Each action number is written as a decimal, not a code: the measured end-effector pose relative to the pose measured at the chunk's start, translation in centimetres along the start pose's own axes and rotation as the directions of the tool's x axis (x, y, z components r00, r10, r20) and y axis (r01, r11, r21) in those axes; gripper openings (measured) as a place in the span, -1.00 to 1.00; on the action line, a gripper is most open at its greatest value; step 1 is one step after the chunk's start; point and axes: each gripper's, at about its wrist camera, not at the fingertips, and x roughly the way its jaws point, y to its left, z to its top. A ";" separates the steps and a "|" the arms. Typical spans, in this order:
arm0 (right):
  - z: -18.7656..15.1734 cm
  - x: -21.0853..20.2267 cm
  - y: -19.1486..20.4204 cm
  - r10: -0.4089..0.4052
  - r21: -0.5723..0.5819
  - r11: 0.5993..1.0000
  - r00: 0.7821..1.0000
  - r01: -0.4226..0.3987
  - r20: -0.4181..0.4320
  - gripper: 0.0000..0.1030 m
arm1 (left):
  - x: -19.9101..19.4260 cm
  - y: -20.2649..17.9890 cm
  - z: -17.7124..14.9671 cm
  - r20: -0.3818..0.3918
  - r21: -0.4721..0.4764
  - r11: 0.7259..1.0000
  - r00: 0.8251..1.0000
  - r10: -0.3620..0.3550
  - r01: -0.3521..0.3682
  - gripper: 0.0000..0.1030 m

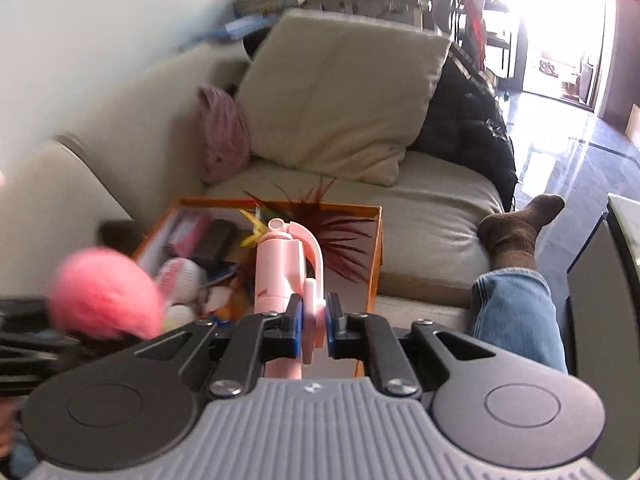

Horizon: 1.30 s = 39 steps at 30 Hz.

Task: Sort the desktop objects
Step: 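Lower the pink clip into the box and open the right tool while the left tool holds the pompom above, then lower the pink pompom into the orange box and open the left tool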

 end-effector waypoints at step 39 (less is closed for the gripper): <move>3.1 17.2 2.3 -0.247 -0.185 0.964 0.904 0.192 -0.348 -0.46 | 6.8 2.2 2.2 -0.121 -0.017 0.998 0.991 0.054 -0.056 -0.08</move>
